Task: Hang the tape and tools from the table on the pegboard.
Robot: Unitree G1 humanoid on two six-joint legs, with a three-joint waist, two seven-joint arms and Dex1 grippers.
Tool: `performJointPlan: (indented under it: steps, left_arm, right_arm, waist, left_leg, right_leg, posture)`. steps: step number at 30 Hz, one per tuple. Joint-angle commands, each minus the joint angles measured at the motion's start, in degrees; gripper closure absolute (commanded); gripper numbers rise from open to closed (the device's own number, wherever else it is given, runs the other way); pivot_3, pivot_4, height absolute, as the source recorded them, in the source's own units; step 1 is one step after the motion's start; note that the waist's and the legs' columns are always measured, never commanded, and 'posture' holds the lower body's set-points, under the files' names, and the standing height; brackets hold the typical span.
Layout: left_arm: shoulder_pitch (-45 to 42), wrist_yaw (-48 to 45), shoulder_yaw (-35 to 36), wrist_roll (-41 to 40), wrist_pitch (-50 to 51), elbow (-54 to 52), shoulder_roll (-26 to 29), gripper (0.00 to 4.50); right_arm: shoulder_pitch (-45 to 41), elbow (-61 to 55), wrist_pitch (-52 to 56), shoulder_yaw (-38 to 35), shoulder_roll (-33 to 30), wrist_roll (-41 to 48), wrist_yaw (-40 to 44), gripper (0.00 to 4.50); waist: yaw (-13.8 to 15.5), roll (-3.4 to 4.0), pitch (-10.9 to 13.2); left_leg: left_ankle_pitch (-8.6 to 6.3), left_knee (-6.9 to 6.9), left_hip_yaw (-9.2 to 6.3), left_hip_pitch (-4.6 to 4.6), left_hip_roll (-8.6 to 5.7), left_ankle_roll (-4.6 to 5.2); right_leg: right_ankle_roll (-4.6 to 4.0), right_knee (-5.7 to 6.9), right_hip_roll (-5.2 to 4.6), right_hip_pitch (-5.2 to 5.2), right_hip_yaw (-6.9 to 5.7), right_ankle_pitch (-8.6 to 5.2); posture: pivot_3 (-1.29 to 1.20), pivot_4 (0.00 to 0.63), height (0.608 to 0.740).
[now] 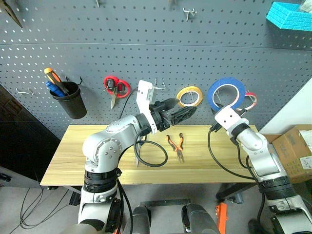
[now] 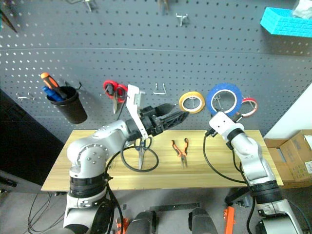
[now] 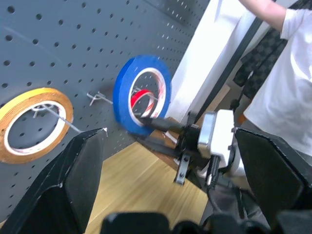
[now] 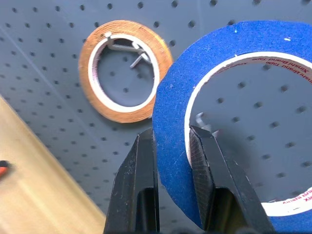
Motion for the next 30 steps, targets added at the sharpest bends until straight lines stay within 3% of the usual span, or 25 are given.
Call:
performJointPlan:
  steps: [1,15,21,28,30]
  left_arm:
    - [-0.08,0.2,-0.84,0.04,-2.23,-0.12,-0.57,0.0]
    - [-5.69,0.88,-6.5,11.06,-15.92,15.48,-5.91,0.0]
    - [-4.74,0.85,-6.69,11.49,-15.93,14.36,-6.48,0.0]
    - [-2.07,1.72,-6.25,10.47,-13.45,10.4,-5.15,0.0]
    - [-0.99,2.41,-6.12,10.01,-12.23,8.62,-5.01,0.0]
  right_arm:
    - [-0.86,1.17,-2.06,-1.42,0.58,2.59,1.07,3.96]
    - [-18.02,32.91,-14.38,0.1,5.27,4.03,2.67,3.96]
    - [-19.75,39.21,-16.36,-0.47,6.13,4.61,2.81,3.96]
    - [-8.94,28.26,-12.26,-1.08,5.43,4.79,1.86,1.71]
    - [-2.22,19.75,-7.86,-1.28,4.72,5.52,3.18,1.45]
  waist:
    - [-0.01,0.03,-0.15]
    - [-0.14,0.2,-0.45]
    - [-0.05,0.2,-0.45]
    - [0.08,0.22,-0.44]
    - [0.34,0.22,-0.43]
  left_leg:
    - [0.0,0.01,0.0,0.05,0.0,0.0]
    - [0.15,0.13,0.03,0.1,-0.01,0.21]
    - [0.14,-0.02,0.04,0.09,-0.01,0.22]
    - [0.15,0.01,0.04,0.09,-0.01,0.22]
    - [0.15,0.01,0.03,0.09,-0.01,0.22]
  right_leg:
    - [-0.01,0.0,0.0,0.04,0.01,0.0]
    - [-0.04,0.0,0.04,0.12,0.08,0.24]
    - [-0.02,-0.03,0.04,0.1,0.11,0.24]
    - [-0.04,-0.01,0.04,0.09,0.13,0.22]
    - [-0.05,-0.01,0.04,0.1,0.13,0.21]
  posture:
    - [0.0,0.051,0.74]
    - [0.01,0.064,0.74]
    - [0.02,0.077,0.74]
    - [0.03,0.105,0.74]
    - [0.04,0.119,0.74]
